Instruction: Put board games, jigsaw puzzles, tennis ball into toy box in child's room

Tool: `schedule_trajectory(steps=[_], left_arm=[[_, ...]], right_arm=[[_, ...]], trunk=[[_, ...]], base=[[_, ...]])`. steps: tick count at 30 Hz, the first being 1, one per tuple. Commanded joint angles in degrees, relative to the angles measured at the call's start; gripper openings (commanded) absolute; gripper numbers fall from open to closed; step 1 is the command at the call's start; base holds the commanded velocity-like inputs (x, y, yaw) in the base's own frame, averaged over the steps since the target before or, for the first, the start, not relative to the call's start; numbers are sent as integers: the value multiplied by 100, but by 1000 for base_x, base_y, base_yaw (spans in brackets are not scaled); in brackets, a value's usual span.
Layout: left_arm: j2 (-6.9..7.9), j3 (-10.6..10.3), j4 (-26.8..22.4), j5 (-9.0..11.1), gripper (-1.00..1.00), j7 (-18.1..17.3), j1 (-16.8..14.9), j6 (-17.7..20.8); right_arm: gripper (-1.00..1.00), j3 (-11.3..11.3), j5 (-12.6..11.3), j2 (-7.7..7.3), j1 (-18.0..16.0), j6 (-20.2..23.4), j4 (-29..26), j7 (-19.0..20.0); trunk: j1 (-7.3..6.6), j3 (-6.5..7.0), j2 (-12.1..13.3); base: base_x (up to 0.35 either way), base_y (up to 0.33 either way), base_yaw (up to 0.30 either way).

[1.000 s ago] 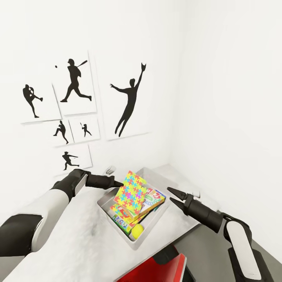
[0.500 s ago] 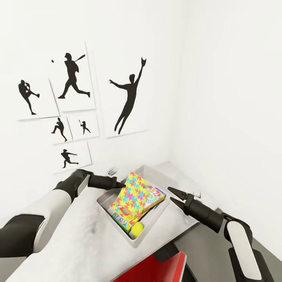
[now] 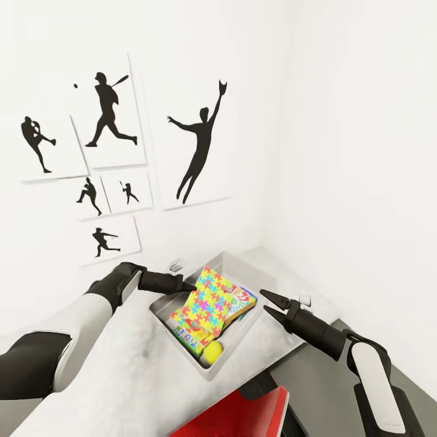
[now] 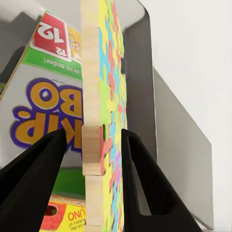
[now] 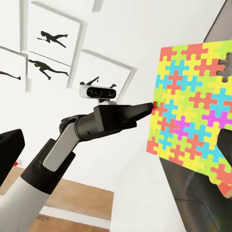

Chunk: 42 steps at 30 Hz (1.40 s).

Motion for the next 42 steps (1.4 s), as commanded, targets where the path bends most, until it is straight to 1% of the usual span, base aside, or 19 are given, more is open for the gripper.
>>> schedule_trajectory(steps=[1, 5, 10, 12, 15, 17, 19, 22, 26, 29, 42], left_arm=[[6, -40, -5, 49, -100, -2, -5, 15], [6, -38, -5, 56, -100, -9, -5, -170], [8, -33, -30, 58, -100, -15, -5, -220], [7, -23, -103, 58, -100, -18, -8, -189], [-1, -23, -375, 53, -100, -19, -14, -123], [-2, -23, -559, 41, -100, -9, -21, 36], [-16, -23, -745, 31, -100, 10, -28, 299], [-26, -25, -852, -5, -100, 15, -30, 434], [-29, -34, -884, -87, -100, 17, -31, 466], [-28, -39, -889, -112, -100, 15, -31, 466], [-21, -56, -890, -118, -100, 7, -31, 455]], right_arm=[[100, -15, 56, 4, -7, 31, -1, 58], [100, -15, 53, 3, -7, 31, -1, 58], [100, -15, 51, 4, -7, 31, -1, 58], [100, -15, 51, 4, -7, 31, -1, 60], [100, -15, 51, 7, -7, 31, -1, 64], [100, -15, 51, 3, -7, 31, -1, 75], [100, -15, 51, 1, -7, 31, -1, 133], [100, -15, 55, 0, -7, 31, -1, 250], [100, -29, 59, -6, -7, 31, -1, 310], [100, -30, 55, -8, -7, 31, -1, 322], [100, -33, 51, -9, -7, 31, -1, 331]], trunk=[[1, -19, -9], [1, -57, -9], [1, -104, -9], [1, -123, -9], [1, -151, -9], [1, -170, -9], [1, -189, -9], [1, -217, -9], [1, -255, -9], [1, -273, -9], [1, -279, -9]], base=[[0, 0, 0], [0, 0, 0], [0, 0, 0], [0, 0, 0], [0, 0, 0], [0, 0, 0], [0, 0, 0], [0, 0, 0], [0, 0, 0], [0, 0, 0], [0, 0, 0]])
